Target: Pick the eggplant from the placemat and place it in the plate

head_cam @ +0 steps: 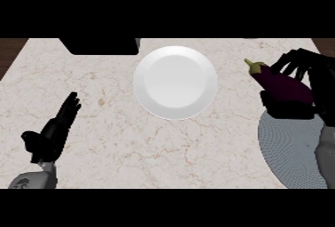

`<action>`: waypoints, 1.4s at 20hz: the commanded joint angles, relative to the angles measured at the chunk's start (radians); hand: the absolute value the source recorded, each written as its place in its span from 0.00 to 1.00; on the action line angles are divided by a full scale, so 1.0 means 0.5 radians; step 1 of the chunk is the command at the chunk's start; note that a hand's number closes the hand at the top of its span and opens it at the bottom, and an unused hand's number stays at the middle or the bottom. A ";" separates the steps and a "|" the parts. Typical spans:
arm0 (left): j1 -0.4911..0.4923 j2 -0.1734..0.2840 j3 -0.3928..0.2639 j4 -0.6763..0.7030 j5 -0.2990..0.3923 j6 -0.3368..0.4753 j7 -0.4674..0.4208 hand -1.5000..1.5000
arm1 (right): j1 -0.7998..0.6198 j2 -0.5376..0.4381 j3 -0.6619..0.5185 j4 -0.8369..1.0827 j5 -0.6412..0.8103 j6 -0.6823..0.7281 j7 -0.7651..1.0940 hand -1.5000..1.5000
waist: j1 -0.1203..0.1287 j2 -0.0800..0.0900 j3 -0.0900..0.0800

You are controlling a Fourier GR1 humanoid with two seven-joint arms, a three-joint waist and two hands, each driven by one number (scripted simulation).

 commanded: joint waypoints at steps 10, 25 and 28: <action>0.062 -0.040 0.006 -0.042 -0.036 -0.013 -0.021 0.50 | -0.708 0.483 0.193 0.880 0.146 -0.120 0.018 1.00 | 0.019 0.005 0.001; -0.030 -0.020 0.022 -0.118 -0.022 -0.061 0.085 0.50 | -1.187 0.738 0.263 2.065 -0.090 -1.104 0.094 0.00 | 0.082 0.018 0.002; -0.066 -0.070 -0.003 0.032 -0.081 -0.030 -0.003 0.50 | -1.224 0.739 0.371 2.297 -0.251 -1.209 0.077 0.00 | 0.068 0.019 0.001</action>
